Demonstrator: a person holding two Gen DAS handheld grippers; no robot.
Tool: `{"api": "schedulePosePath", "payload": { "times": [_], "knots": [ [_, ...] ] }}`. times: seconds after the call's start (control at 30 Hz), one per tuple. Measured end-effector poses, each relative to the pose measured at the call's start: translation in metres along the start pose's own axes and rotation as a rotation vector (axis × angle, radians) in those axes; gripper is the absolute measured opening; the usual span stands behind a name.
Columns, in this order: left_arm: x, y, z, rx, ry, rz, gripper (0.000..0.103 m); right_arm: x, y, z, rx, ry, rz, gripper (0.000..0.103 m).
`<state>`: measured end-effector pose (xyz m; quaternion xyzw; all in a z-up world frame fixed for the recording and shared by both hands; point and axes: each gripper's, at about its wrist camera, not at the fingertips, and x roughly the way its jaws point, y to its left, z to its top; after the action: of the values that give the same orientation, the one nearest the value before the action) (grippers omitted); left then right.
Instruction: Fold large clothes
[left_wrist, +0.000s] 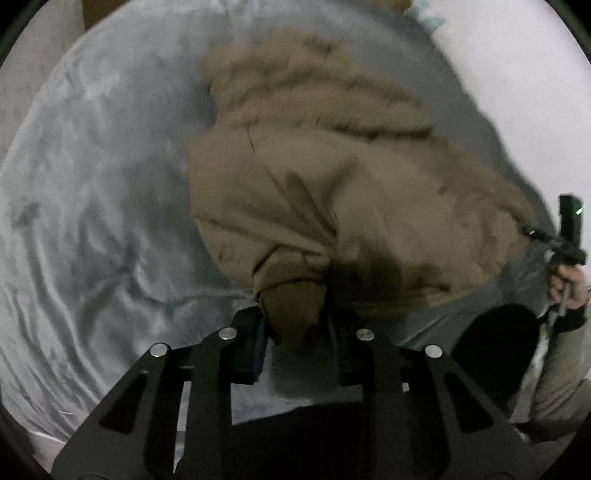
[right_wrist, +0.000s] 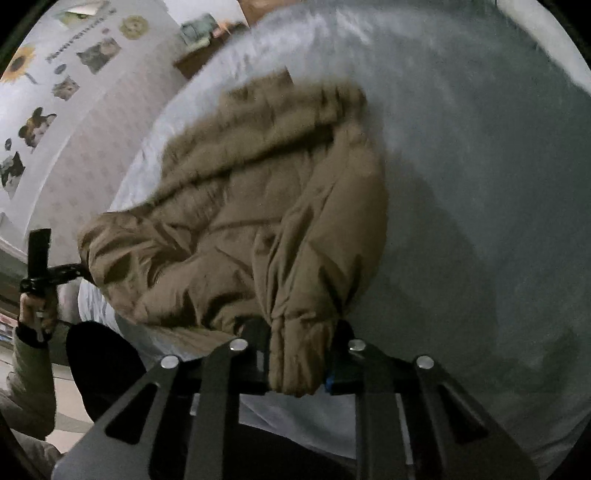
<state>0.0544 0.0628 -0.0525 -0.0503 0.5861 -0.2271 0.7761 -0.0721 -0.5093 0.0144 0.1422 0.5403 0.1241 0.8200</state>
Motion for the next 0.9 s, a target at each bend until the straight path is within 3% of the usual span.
{"api": "schedulePosePath", "payload": {
  "times": [0.07,0.2,0.4,0.47,0.57,0.7,0.8,0.9],
  "knots": [
    [-0.031,0.001,0.001,-0.015,-0.065,-0.035,0.025,-0.021,0.005,0.003,-0.012,-0.041,0.004,0.018],
    [-0.063,0.010,-0.015,-0.046,-0.108,-0.077,0.025,-0.051,0.017,-0.003,-0.044,-0.093,0.014,0.018],
    [-0.056,0.031,-0.046,-0.118,-0.096,-0.106,0.025,-0.056,0.025,-0.042,-0.073,-0.054,0.003,0.018],
    [-0.034,0.007,-0.038,-0.118,-0.113,-0.098,0.025,-0.060,0.031,-0.050,-0.070,-0.066,0.010,0.018],
    [-0.049,-0.011,-0.044,-0.109,-0.168,-0.086,0.025,-0.076,0.041,-0.052,-0.062,-0.111,0.021,0.018],
    [-0.061,-0.017,-0.017,-0.073,-0.259,0.015,0.026,-0.082,0.043,-0.029,-0.049,-0.190,-0.003,0.018],
    [-0.046,-0.028,0.015,-0.050,-0.307,0.089,0.026,-0.071,0.041,0.000,-0.012,-0.235,-0.046,0.018],
    [-0.018,-0.029,0.061,-0.091,-0.319,0.133,0.026,-0.048,0.029,0.044,0.067,-0.276,-0.045,0.018]
  ]
}}
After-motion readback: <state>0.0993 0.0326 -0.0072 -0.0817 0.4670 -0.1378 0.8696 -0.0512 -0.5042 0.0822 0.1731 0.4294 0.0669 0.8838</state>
